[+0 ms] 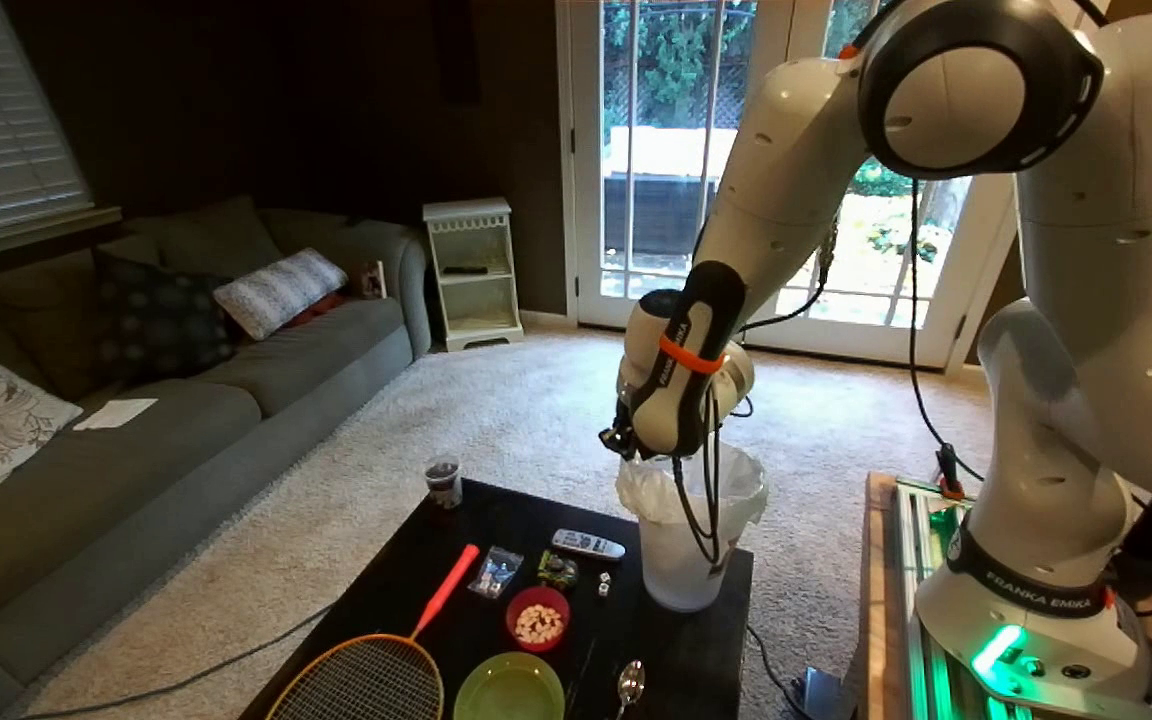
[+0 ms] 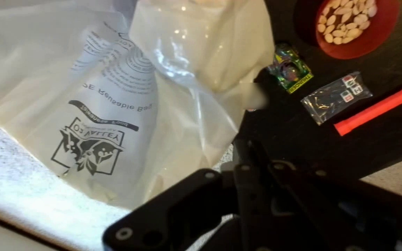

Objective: Put some popcorn in the bin

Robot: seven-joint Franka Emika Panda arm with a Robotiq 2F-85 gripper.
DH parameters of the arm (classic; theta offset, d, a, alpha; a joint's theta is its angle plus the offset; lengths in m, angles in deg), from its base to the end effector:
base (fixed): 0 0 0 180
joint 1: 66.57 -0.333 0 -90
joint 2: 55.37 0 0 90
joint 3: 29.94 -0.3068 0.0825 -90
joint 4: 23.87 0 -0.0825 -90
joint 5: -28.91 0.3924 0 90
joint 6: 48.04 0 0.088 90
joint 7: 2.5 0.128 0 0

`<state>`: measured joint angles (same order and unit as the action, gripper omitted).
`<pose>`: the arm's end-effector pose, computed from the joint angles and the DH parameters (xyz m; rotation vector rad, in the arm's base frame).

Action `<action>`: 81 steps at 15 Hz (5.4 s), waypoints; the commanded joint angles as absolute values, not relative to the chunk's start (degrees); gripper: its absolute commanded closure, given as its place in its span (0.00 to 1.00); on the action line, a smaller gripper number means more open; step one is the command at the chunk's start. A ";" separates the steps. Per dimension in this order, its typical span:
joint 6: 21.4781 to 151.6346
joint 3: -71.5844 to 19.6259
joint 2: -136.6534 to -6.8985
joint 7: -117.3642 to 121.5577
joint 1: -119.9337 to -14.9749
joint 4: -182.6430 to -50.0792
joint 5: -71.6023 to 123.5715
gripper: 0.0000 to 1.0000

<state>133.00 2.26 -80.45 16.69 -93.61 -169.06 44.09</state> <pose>0.4696 -0.0927 0.1324 2.8132 -0.8985 0.4485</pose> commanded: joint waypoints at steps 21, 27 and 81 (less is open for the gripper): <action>127.22 31.89 -88.95 39.91 -126.21 -177.68 54.65 0.99; 125.70 32.14 -89.49 43.63 -126.16 -177.23 53.27 0.68; 141.07 28.69 -81.59 28.91 -129.35 -180.28 49.57 0.00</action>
